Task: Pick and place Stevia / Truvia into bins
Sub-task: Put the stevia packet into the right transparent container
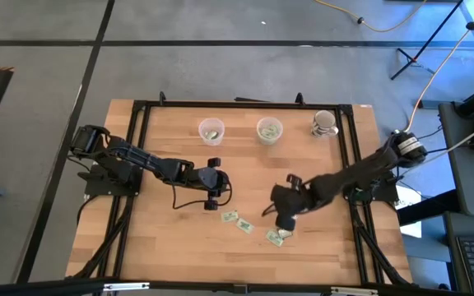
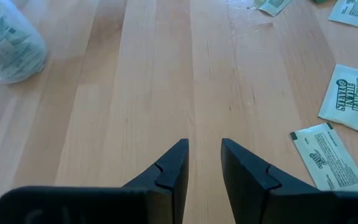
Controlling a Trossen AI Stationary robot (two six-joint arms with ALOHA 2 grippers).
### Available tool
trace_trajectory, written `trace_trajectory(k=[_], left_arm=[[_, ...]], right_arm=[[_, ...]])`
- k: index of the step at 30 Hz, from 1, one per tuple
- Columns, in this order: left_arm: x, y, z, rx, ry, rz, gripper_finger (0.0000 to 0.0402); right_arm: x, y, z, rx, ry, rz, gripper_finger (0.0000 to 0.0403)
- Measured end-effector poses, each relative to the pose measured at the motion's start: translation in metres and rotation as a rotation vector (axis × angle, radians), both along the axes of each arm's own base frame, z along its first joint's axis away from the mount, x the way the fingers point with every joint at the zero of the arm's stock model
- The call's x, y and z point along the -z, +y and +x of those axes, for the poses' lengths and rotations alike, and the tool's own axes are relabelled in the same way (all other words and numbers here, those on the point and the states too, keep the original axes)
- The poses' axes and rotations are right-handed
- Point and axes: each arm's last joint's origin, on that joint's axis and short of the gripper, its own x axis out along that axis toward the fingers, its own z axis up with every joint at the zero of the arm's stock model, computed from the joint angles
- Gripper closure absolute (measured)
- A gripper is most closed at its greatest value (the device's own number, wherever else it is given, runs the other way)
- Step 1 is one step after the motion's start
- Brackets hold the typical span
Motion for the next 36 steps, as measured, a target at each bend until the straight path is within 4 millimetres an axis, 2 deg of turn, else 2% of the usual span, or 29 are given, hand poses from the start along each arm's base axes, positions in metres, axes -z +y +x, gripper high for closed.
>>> trace_trajectory(k=[6, 15, 31, 36], left_arm=[[0.0, 0.0, 0.0, 0.001, -0.005, 0.001, 0.0313], [-0.001, 0.0, 0.0, 0.002, -0.007, 0.001, 0.0313], [0.0, 0.0, 0.0, 0.007, -0.006, 0.008, 0.0313], [0.0, 0.0, 0.0, 0.007, -0.006, 0.008, 0.0313]], right_arm=[[0.024, 0.018, 0.002, 0.055, 0.055, 0.018, 0.0322], [0.056, 0.025, 0.008, 0.194, 0.125, 0.033, 0.0322], [0.075, 0.028, 0.01, 0.239, 0.182, 0.031, 0.0324], [0.075, 0.028, 0.01, 0.239, 0.185, 0.033, 0.0359]])
